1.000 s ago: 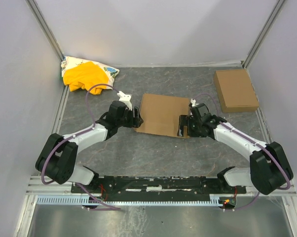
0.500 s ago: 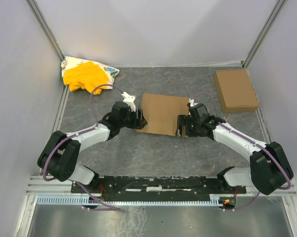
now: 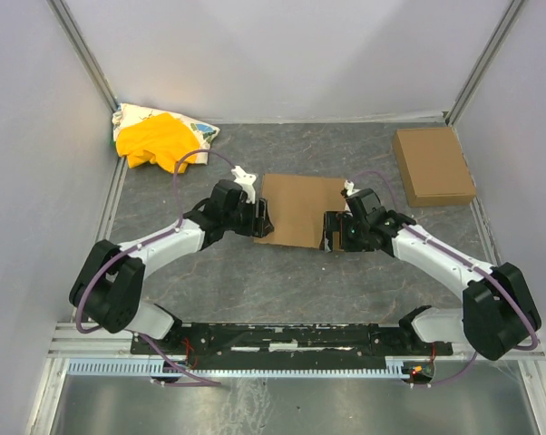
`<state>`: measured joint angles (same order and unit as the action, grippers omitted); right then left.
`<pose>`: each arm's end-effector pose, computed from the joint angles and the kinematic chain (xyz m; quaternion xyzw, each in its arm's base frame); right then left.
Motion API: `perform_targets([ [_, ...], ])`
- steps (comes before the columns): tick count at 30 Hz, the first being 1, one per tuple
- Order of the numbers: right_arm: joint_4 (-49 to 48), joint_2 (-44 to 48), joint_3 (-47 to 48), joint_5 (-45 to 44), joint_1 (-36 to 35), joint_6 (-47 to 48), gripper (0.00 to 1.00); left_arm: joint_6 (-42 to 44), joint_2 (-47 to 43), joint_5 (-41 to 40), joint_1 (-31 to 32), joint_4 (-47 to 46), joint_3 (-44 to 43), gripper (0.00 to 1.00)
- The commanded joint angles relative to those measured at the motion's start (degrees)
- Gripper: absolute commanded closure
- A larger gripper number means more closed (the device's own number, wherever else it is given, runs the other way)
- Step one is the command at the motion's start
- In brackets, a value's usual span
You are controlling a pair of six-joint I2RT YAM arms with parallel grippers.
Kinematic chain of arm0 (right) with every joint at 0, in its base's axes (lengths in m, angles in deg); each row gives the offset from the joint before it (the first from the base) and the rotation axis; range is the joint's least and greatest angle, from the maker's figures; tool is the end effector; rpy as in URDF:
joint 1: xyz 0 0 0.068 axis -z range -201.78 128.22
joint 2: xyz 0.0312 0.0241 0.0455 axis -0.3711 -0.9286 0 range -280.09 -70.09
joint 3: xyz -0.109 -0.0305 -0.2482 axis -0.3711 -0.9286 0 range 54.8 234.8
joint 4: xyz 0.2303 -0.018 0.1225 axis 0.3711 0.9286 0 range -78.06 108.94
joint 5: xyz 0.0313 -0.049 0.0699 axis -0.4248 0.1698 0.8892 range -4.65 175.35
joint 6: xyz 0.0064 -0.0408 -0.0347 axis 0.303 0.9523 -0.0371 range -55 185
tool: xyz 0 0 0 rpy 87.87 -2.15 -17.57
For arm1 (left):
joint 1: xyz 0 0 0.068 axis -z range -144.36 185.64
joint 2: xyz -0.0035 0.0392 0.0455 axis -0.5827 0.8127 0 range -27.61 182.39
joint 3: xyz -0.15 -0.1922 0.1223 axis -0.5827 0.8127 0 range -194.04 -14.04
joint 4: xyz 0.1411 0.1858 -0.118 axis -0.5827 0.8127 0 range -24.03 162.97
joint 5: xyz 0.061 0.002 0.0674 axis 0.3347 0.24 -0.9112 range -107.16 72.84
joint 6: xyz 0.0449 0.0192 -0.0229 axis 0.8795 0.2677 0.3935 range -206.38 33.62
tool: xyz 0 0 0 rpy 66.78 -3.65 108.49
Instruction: Fold the paper box
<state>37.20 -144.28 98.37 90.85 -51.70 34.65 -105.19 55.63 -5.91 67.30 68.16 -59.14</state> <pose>0.2158 0.1282 0.2037 -0.0104 0.9550 0.1868 0.2304 0.2531 -0.1643 0.2010 0.1419 0.8929 -0.2586 0.3402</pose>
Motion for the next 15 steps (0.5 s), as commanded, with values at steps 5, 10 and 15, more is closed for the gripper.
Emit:
perform_targets([
  [5,2.38,-0.27,4.5,0.98,-0.44,-0.06,0.01,3.6,1.78,3.68,0.67,7.44,-5.96,0.32],
  [10,3.02,-0.9,5.11,1.08,-0.46,-0.3,0.01,4.01,2.22,3.97,0.65,9.51,-7.3,0.33],
  [15,3.6,-1.39,5.46,1.76,-0.43,-0.5,0.02,4.05,1.9,3.44,0.67,10.12,-7.47,0.33],
])
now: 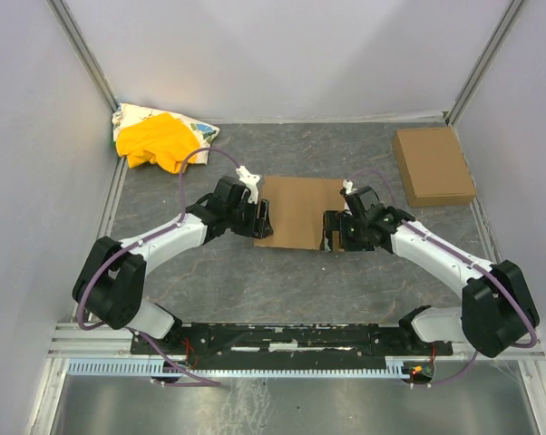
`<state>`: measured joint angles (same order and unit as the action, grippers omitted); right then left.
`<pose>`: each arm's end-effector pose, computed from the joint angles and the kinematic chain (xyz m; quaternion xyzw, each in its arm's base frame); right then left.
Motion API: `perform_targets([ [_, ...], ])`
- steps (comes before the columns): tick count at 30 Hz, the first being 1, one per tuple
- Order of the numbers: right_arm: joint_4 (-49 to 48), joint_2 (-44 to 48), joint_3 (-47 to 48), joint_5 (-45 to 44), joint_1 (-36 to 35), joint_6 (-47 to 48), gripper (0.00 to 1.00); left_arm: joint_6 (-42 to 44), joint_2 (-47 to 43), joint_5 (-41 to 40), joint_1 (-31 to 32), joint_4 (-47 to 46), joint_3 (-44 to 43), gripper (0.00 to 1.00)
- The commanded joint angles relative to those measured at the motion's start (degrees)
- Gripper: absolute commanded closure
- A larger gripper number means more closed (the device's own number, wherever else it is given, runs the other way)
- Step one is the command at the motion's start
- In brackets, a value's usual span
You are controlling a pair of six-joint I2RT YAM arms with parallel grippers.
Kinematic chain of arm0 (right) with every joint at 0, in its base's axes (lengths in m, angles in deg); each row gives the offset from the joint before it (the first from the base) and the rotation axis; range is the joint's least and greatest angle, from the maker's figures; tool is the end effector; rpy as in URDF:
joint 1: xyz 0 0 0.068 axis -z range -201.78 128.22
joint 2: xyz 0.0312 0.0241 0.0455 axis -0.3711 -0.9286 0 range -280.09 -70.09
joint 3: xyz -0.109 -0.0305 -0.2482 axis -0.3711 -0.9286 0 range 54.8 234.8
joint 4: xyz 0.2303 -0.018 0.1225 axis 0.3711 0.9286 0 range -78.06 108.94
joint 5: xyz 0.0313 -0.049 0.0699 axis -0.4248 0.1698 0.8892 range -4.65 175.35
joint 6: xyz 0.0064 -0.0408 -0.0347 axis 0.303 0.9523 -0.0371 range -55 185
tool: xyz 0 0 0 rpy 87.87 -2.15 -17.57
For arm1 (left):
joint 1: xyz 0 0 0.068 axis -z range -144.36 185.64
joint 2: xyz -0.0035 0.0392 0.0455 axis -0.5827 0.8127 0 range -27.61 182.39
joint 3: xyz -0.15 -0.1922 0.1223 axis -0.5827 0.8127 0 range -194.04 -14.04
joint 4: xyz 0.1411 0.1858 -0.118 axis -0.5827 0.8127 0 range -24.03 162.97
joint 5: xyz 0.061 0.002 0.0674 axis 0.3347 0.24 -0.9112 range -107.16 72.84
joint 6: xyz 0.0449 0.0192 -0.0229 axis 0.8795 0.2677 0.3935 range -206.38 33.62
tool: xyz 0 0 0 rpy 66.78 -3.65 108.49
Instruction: Fold the paper box
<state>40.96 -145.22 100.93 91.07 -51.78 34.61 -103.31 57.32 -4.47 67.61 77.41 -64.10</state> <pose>0.2179 0.1299 0.2095 -0.0104 0.9602 0.1798 0.2137 0.2563 -0.1693 0.2069 0.1615 0.9092 -0.2464 0.2942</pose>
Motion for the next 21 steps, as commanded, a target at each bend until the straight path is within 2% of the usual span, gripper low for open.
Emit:
perform_targets([
  [1,-0.04,-0.53,2.91,1.7,-0.33,-0.46,0.02,2.16,0.24,1.99,0.38,1.11,-2.54,0.33],
  [14,2.41,-0.56,3.83,2.15,-0.41,-0.87,0.04,2.16,0.45,3.64,0.43,4.36,-4.18,0.34],
  [21,3.48,-1.14,5.43,2.55,-0.37,-1.72,0.08,2.47,1.04,6.8,0.38,6.05,-5.39,0.41],
])
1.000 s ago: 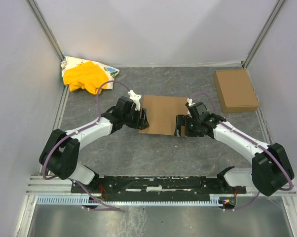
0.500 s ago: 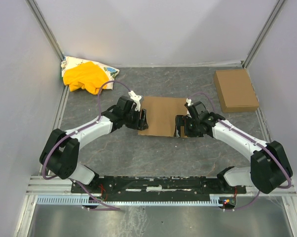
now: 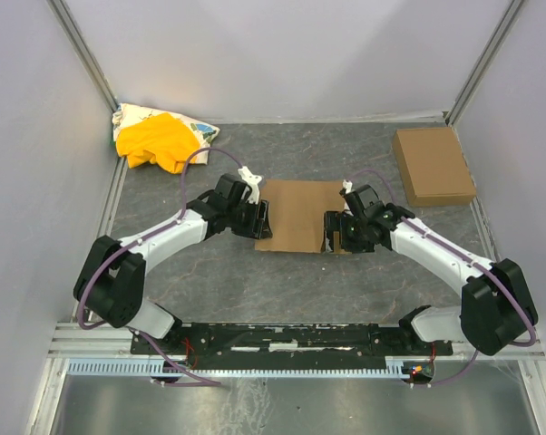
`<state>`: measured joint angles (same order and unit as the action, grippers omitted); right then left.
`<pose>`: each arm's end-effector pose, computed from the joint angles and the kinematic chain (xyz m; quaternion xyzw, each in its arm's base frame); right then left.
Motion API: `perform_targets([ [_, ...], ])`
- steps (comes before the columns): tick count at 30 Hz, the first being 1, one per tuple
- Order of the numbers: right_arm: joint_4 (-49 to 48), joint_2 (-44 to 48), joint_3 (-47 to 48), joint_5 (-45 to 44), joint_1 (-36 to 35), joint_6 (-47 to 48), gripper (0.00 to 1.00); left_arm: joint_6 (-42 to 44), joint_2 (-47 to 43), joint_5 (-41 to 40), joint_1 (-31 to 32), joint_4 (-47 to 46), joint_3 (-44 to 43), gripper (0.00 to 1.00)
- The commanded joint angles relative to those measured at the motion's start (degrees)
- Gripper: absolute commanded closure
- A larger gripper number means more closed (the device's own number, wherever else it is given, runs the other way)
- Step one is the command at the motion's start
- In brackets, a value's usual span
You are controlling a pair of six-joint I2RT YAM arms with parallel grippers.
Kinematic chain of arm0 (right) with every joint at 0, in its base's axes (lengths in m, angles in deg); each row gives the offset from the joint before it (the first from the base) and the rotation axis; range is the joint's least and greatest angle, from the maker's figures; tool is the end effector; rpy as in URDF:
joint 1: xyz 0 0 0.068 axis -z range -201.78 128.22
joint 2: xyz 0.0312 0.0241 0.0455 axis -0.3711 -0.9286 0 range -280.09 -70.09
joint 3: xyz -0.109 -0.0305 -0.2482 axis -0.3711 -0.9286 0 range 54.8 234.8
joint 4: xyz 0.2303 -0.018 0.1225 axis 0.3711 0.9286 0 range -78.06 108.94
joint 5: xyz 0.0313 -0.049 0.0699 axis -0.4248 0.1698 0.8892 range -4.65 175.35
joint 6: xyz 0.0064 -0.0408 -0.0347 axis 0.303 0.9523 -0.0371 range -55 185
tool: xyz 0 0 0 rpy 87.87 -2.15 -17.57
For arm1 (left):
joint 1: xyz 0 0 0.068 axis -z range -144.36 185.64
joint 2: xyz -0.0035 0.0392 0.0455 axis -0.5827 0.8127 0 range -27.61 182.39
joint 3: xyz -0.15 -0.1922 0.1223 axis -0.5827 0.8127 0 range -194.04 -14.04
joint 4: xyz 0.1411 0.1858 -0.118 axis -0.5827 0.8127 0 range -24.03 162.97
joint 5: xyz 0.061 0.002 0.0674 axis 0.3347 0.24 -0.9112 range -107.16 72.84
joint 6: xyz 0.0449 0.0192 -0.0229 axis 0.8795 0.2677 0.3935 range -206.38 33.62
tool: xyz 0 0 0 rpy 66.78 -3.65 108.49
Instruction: Fold the paper box
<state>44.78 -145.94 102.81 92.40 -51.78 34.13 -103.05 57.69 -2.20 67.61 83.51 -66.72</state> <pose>0.2176 0.1307 0.2128 -0.0082 0.9657 0.1792 0.1876 0.2551 -0.1702 0.2118 0.1680 0.9180 -0.2506 0.2575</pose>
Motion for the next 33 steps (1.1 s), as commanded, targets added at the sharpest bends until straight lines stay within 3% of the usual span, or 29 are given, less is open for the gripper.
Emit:
perform_targets([
  [1,-0.39,-0.62,3.82,1.37,-0.33,-1.4,0.09,2.1,0.79,4.77,0.43,-0.05,-2.84,0.41],
  [10,-0.21,-1.85,4.73,1.59,-0.33,-2.64,0.16,2.93,2.44,6.06,0.36,2.8,-4.68,0.46],
  [28,5.72,-2.94,8.75,1.79,-0.38,-0.14,0.17,2.61,3.35,6.72,0.29,4.78,-5.76,0.49],
  [33,8.7,-4.02,9.29,-2.72,-0.34,2.0,0.15,2.61,3.41,6.02,0.3,4.97,-6.02,0.49],
])
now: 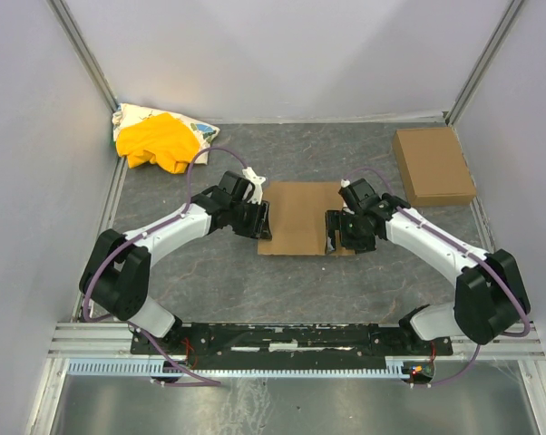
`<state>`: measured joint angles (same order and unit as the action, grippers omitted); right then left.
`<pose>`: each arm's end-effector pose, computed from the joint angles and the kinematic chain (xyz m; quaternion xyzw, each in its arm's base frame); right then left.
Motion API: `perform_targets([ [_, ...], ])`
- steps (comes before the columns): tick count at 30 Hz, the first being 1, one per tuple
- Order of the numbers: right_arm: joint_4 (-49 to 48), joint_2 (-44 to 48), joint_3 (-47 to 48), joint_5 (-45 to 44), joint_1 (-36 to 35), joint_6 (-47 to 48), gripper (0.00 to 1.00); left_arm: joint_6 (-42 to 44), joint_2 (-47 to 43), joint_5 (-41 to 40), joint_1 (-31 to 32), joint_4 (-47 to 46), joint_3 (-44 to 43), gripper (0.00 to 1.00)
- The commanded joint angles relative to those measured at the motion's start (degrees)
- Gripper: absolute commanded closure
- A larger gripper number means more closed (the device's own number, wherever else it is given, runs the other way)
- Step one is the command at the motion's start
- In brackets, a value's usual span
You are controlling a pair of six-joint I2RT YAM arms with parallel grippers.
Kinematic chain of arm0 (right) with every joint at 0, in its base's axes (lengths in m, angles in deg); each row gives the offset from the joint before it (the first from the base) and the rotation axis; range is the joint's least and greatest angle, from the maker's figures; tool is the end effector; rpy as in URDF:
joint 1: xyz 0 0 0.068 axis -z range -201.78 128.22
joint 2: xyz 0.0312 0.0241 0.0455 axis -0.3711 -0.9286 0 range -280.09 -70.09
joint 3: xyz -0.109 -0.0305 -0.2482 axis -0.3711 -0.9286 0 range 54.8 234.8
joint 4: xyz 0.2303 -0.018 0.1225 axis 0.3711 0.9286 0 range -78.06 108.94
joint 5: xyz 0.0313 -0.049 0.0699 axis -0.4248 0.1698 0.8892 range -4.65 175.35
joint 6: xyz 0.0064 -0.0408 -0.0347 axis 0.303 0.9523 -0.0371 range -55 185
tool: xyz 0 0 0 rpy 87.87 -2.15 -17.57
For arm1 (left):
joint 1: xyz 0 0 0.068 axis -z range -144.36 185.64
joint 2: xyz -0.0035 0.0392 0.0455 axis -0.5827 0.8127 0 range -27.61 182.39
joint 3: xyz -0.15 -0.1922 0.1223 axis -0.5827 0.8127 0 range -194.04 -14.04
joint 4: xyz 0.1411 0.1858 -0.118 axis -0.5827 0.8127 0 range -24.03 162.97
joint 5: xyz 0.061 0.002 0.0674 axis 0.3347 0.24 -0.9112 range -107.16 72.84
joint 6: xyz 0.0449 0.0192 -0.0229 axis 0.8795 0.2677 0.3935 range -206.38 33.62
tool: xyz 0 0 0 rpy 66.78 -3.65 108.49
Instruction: Fold the paper box
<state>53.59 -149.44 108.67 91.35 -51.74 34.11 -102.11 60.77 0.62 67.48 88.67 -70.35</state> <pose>0.2241 0.1335 0.2209 -0.0024 0.9789 0.1445 0.1447 0.2612 -0.1751 0.2100 0.1782 0.9258 -0.2553 0.2142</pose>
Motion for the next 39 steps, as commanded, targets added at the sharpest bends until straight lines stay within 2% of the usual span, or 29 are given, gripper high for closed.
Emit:
perform_targets([
  [1,0.21,-0.62,3.29,-2.55,-0.39,2.64,0.15,1.73,0.38,3.14,0.39,-0.06,-2.44,0.49],
  [16,-3.19,-1.7,-0.82,-5.03,-0.35,3.84,0.11,1.7,-1.36,2.43,0.25,0.67,-1.65,0.48],
  [24,-3.62,-1.23,-0.7,-3.51,-0.29,3.22,0.11,-1.88,-5.8,6.99,0.16,-1.59,2.96,0.48],
  [33,-3.28,-0.46,0.04,-2.46,-0.3,2.94,0.12,-4.07,-9.59,6.91,0.22,-3.07,8.76,0.47],
  [39,-4.26,-1.18,-0.27,-1.04,-0.29,2.71,0.12,-5.05,-7.12,6.47,0.18,-3.86,7.08,0.44],
])
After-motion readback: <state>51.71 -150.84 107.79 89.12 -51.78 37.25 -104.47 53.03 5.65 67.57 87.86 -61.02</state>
